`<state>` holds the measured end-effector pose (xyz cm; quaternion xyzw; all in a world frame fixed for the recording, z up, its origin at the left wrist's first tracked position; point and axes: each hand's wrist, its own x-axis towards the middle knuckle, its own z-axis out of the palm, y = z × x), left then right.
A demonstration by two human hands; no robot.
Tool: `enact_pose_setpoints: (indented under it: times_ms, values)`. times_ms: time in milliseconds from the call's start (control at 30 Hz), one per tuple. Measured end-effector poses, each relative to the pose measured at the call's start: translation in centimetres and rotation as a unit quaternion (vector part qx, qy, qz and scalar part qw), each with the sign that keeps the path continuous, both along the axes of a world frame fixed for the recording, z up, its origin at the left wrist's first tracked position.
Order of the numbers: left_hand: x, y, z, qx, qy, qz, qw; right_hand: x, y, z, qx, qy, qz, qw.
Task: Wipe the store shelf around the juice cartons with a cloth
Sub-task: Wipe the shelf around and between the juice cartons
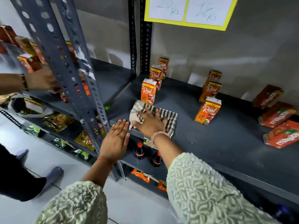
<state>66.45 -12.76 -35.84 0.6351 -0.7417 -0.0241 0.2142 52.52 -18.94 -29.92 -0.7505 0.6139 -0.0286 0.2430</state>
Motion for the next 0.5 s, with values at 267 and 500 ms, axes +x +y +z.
enact_pose_setpoints:
  times_ms: [267, 500]
  values:
    - [-2.7, -0.8, 0.0, 0.018, -0.002, -0.006, 1.000, -8.5, 4.8, -0.7, -0.051, -0.024, -0.145, 0.988]
    - [-7.1, -1.3, 0.9, 0.018, -0.031, -0.076, 0.996, -8.1, 4.1, 0.3, -0.079, -0.002, -0.083, 0.993]
